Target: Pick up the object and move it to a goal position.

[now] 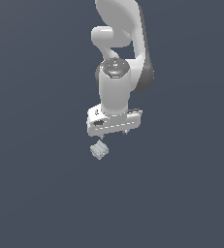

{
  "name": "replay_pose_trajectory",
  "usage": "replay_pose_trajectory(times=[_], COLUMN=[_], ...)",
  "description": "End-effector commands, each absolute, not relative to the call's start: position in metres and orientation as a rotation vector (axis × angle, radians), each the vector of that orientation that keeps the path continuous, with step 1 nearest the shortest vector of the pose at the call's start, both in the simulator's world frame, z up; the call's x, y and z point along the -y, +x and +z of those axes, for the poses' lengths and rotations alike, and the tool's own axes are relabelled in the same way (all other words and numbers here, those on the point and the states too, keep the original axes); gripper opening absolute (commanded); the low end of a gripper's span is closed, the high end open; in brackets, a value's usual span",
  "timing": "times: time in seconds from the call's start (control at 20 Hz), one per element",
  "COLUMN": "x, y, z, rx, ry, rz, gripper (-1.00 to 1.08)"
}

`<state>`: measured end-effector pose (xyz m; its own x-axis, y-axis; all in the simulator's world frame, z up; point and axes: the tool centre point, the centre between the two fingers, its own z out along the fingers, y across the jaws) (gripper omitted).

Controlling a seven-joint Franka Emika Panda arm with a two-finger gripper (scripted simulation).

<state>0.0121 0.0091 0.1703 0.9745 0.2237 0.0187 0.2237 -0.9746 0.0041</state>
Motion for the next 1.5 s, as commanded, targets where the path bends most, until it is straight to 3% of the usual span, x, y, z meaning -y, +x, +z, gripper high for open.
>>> replay_pose_trajectory(times=[0.0, 1.45], x=[-0.002, 0.058], y=[0.013, 0.016], z=[0.162, 0.092], rx=[-0.437, -1.168], ry=[3.107, 2.916], rz=[0.026, 0.000], gripper=[1.00, 1.00])
